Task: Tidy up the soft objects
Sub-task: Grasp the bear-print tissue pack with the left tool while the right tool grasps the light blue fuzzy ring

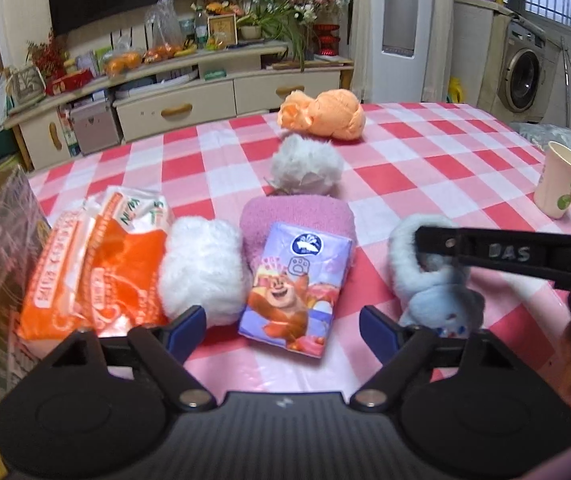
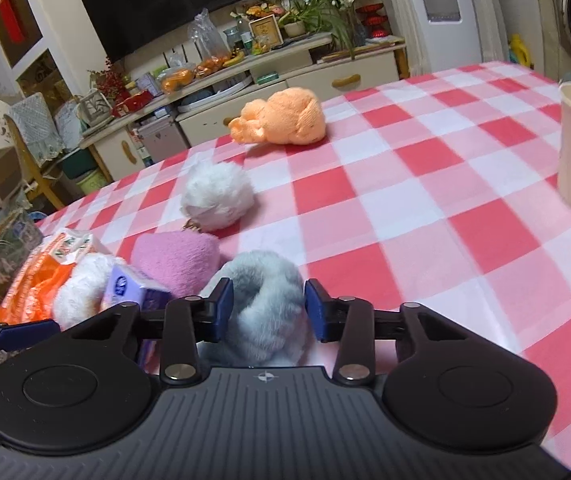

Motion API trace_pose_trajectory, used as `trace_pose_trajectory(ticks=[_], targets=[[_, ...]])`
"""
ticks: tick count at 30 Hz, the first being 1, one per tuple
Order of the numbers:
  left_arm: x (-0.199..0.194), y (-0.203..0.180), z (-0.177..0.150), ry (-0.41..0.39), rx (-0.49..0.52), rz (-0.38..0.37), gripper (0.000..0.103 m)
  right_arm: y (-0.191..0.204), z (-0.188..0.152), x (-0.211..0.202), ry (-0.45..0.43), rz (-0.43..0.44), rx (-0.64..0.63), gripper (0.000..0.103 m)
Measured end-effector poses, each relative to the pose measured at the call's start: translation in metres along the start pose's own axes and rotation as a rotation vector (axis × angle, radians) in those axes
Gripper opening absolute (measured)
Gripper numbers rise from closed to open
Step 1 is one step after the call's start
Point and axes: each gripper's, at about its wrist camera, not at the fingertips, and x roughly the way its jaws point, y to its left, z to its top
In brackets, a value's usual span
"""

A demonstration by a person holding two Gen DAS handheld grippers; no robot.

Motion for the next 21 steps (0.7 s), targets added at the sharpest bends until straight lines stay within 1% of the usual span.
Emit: trace_pose_trajectory(ticks=[6, 8, 10, 11, 12, 13, 14, 16, 17, 18, 19, 21], targets=[[0.015, -0.004, 0.003, 0.017, -0.035, -0.006, 0.081, -0.009, 0.006, -0.006, -0.048, -0.08, -0.05, 0.048], [0.018, -0.006, 0.004, 0.018, -0.044, -0.015, 0.081, -0.013, 0.006, -0.006, -0.044, -0.083, -0.043, 0.05], [0.021, -0.008, 0.004, 0.026, -0.047, -0.029, 0.08, -0.017, 0.006, -0.005, -0.037, -0.066, -0.027, 0.055], [0.022, -0.01, 0.004, 0.031, -0.045, -0.034, 0.08, -0.019, 0.006, -0.005, -0.036, -0.064, -0.023, 0.056], [0.023, -0.011, 0.004, 0.036, -0.043, -0.041, 0.08, -0.02, 0.006, -0.006, -0.037, -0.061, -0.02, 0.061], [0.025, -0.013, 0.003, 0.043, -0.041, -0.051, 0.079, -0.021, 0.006, -0.007, -0.036, -0.055, -0.016, 0.065], [0.025, -0.014, 0.002, 0.049, -0.041, -0.062, 0.077, -0.022, 0.006, -0.007, -0.032, -0.048, -0.011, 0.066], [0.026, -0.016, 0.002, 0.06, -0.044, -0.082, 0.07, -0.023, 0.004, -0.008, -0.013, -0.031, 0.004, 0.07], [0.026, -0.016, 0.002, 0.064, -0.049, -0.092, 0.069, -0.024, 0.003, -0.007, -0.001, -0.02, 0.016, 0.072], [0.026, -0.016, 0.002, 0.064, -0.055, -0.096, 0.069, -0.024, 0.002, -0.006, 0.009, -0.011, 0.028, 0.077], [0.026, -0.016, 0.002, 0.061, -0.059, -0.093, 0.069, -0.025, 0.001, -0.005, 0.019, 0.0, 0.037, 0.08], [0.026, -0.015, 0.003, 0.054, -0.063, -0.067, 0.069, -0.024, -0.001, -0.006, 0.034, 0.017, 0.054, 0.08]])
